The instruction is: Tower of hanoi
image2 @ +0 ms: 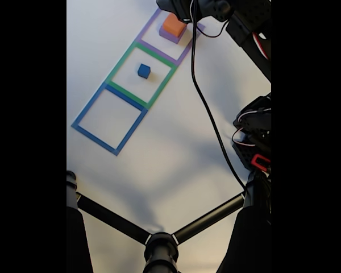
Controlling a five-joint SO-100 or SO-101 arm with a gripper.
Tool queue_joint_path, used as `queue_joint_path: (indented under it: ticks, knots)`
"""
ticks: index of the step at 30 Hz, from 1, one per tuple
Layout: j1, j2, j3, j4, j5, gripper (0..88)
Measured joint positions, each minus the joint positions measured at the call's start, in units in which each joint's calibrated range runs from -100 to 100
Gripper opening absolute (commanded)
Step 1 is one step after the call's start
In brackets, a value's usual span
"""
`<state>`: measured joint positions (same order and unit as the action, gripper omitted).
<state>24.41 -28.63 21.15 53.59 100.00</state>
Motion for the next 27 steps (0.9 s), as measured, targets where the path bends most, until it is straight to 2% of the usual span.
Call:
queue_joint_path:
  ticks: [5, 10, 15, 24, 27]
  knots:
    - [-5.0, -1.5, -11.3, 17.1, 0.0, 7.2]
    - [-9.5, -2.8, -20.2, 30.4, -0.8, 7.2]
    - [-17.5, -3.7, -28.5, 42.7, 0.0, 7.1]
    - [-27.6, -5.2, -26.9, 44.8, -0.8, 7.1]
    - [-29.8, -6.9, -18.7, 38.2, -0.4, 7.3]
